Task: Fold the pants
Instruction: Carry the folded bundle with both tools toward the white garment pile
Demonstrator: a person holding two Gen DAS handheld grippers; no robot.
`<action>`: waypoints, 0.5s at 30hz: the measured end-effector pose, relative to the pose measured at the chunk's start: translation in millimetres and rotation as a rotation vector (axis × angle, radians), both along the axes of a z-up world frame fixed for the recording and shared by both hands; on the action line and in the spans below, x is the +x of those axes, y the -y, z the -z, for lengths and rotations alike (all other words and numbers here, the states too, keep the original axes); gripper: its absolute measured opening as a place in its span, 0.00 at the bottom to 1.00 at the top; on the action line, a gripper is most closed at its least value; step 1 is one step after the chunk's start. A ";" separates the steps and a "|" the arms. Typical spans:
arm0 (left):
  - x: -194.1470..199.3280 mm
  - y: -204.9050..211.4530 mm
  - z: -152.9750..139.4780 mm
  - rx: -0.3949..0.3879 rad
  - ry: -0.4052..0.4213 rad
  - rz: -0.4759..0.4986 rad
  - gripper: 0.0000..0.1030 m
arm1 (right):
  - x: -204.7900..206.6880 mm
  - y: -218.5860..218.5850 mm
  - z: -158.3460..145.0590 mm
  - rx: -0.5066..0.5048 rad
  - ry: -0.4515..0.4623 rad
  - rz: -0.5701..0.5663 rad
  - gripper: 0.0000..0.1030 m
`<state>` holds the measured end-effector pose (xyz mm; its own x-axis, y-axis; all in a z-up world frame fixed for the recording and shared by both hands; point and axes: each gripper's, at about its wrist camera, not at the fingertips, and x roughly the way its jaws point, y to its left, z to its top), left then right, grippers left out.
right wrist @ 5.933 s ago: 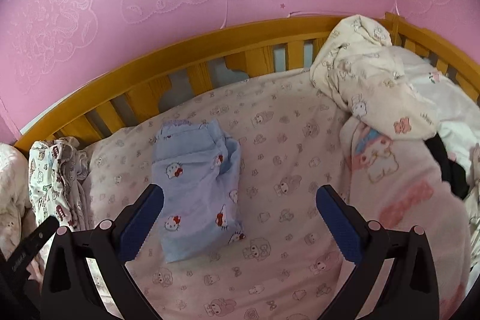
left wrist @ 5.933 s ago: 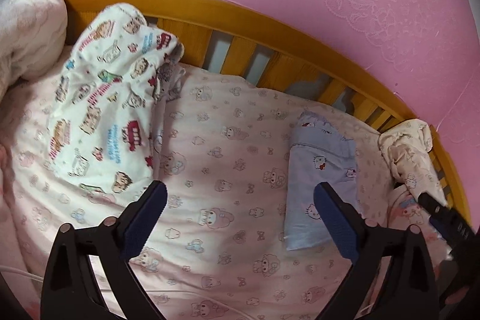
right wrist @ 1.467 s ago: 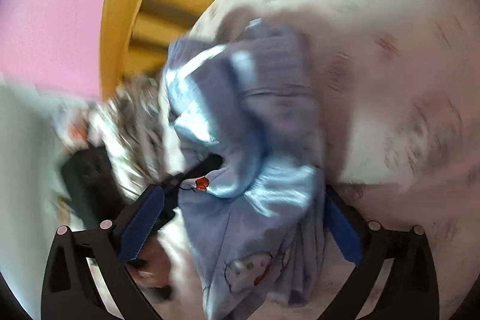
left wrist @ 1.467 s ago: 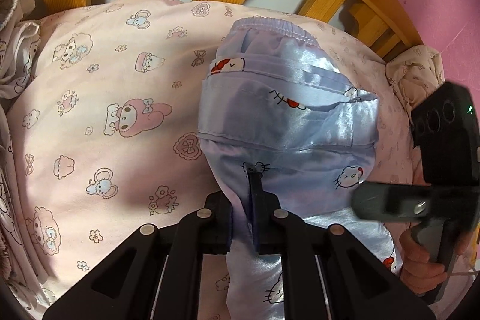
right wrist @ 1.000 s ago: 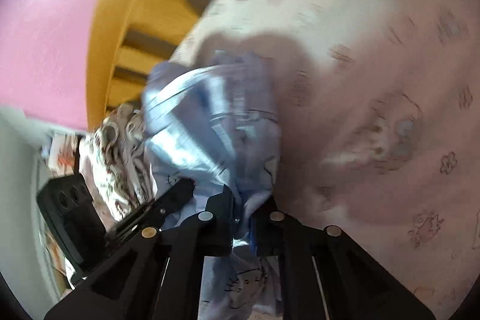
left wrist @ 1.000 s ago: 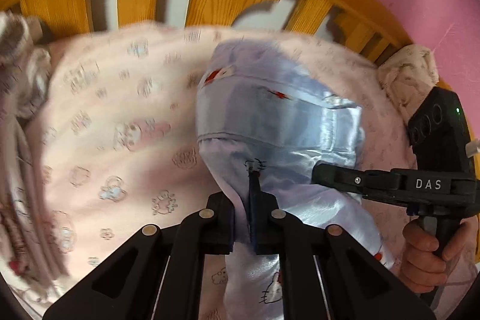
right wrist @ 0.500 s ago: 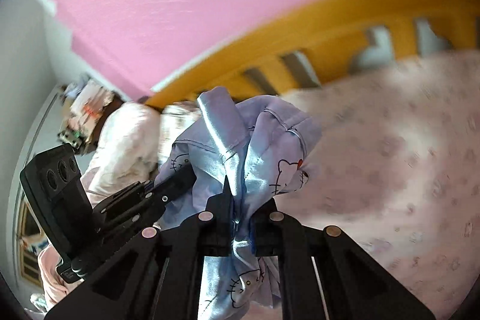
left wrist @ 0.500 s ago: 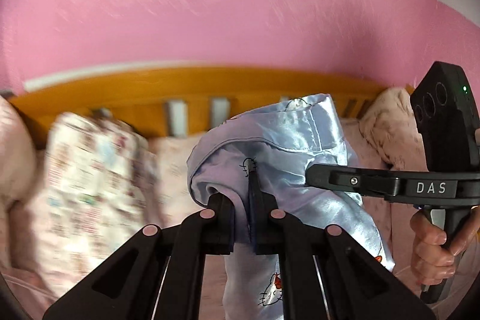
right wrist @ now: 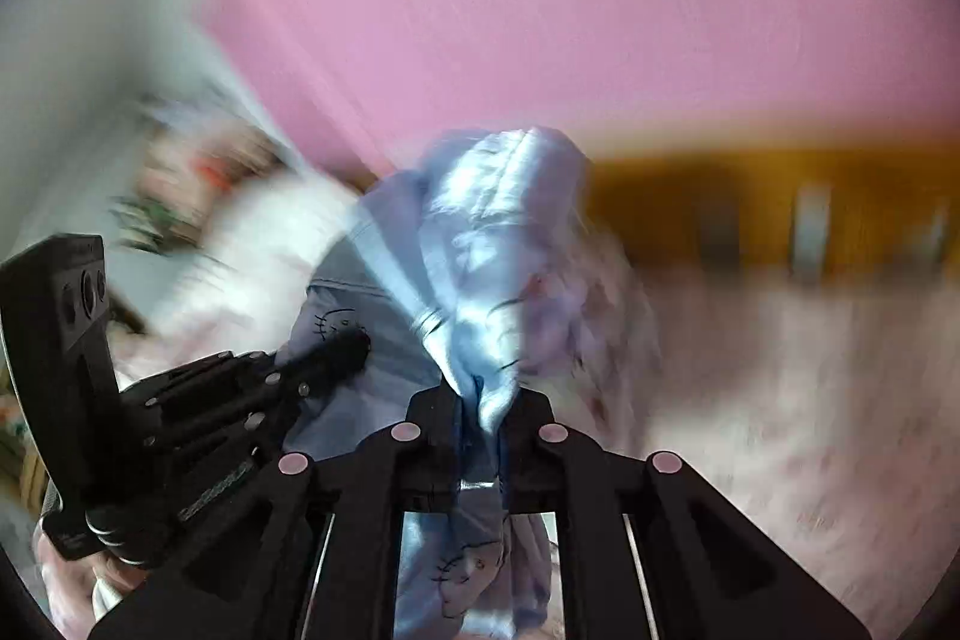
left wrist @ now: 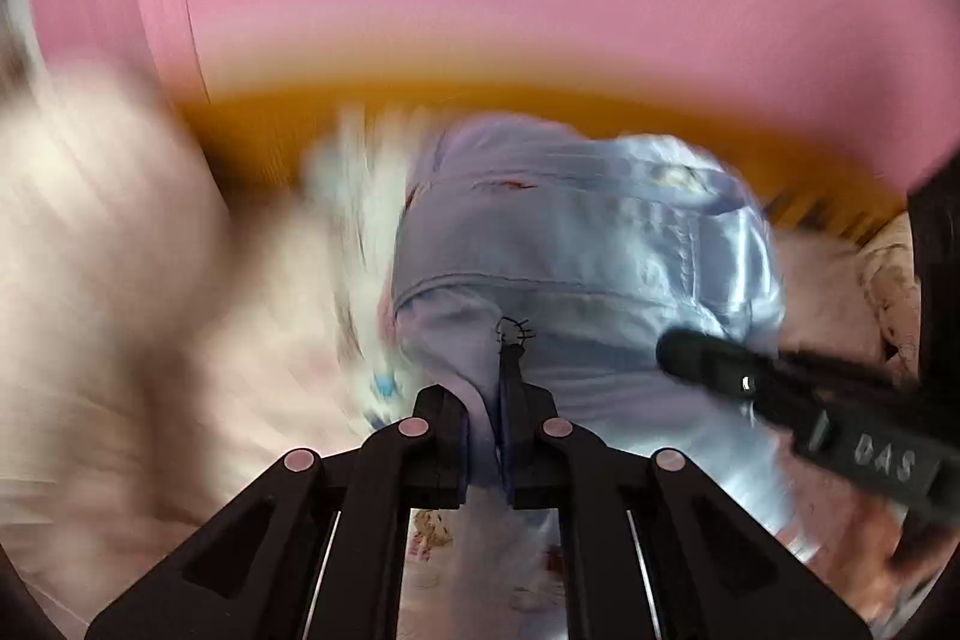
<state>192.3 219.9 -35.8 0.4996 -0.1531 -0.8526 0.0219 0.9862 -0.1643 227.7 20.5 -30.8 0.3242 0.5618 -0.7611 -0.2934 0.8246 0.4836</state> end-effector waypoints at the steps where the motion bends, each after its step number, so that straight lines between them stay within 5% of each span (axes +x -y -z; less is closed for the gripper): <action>1: 12.1 -9.7 34.3 -0.031 -0.068 -0.017 0.06 | 11.1 -6.3 42.0 -0.009 -0.093 0.015 0.07; 3: 9.0 -14.5 53.2 -0.039 -0.004 0.010 0.06 | 6.6 -12.6 61.4 -0.036 -0.043 -0.001 0.07; 6: 1.7 -13.1 44.5 0.015 0.072 0.055 0.12 | -4.7 -13.7 57.6 -0.085 0.065 -0.047 0.11; 10: 6.7 -32.0 37.2 -0.117 0.059 0.005 0.22 | 10.3 2.6 59.9 -0.050 -0.015 -0.014 0.15; 15: -2.3 -46.3 4.0 -0.147 0.181 -0.011 0.58 | 13.8 20.5 31.0 -0.022 0.061 0.044 0.64</action>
